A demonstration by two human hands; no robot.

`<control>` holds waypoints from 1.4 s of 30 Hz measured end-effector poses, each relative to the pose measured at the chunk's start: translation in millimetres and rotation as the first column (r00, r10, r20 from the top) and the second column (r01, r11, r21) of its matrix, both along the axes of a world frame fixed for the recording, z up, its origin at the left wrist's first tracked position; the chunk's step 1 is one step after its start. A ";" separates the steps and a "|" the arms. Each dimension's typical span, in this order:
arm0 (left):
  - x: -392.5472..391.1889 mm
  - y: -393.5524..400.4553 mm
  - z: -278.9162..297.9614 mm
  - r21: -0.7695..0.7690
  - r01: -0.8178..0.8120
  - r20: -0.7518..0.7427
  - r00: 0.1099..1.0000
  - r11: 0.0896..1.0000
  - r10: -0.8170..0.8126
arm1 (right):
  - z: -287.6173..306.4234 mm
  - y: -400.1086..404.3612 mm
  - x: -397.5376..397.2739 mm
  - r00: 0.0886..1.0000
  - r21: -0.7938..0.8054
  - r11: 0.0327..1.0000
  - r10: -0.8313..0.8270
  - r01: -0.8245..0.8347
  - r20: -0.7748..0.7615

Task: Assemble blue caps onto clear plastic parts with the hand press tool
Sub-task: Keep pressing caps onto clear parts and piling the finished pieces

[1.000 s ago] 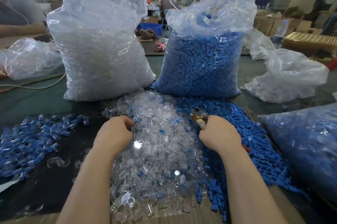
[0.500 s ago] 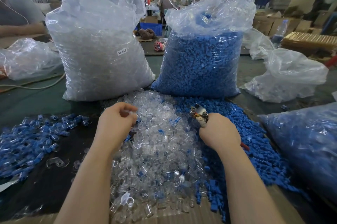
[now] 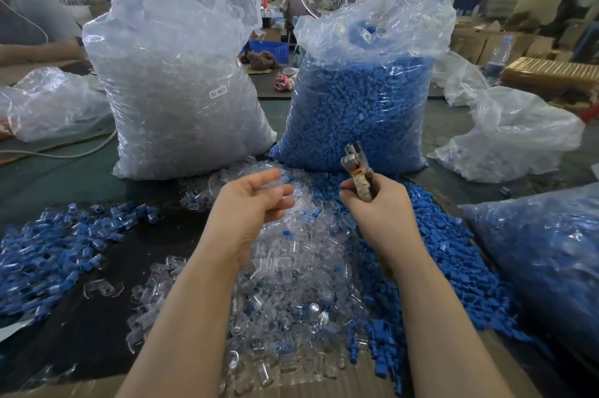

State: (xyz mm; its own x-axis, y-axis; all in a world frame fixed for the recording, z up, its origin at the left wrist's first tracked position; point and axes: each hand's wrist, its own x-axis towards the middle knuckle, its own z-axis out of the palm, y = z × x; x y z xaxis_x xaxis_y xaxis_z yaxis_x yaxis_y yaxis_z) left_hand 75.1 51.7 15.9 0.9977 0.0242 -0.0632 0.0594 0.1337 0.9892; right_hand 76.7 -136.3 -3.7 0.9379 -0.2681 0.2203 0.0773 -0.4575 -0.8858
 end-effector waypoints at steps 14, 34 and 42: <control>-8.5 -28.8 -1.8 0.129 -0.102 0.065 0.993 0.986 0.094 | 2.2 6.4 -2.8 0.991 0.050 0.994 0.092 -0.097 0.097; -13.8 -39.8 2.2 -0.035 -0.130 0.041 0.990 0.991 0.132 | 7.2 15.9 -7.2 0.972 0.040 0.990 0.121 -0.132 0.201; -14.4 -43.2 1.1 0.079 -0.186 0.156 0.973 0.979 0.172 | 7.9 19.2 -6.7 0.975 -0.001 0.996 0.091 -0.092 0.201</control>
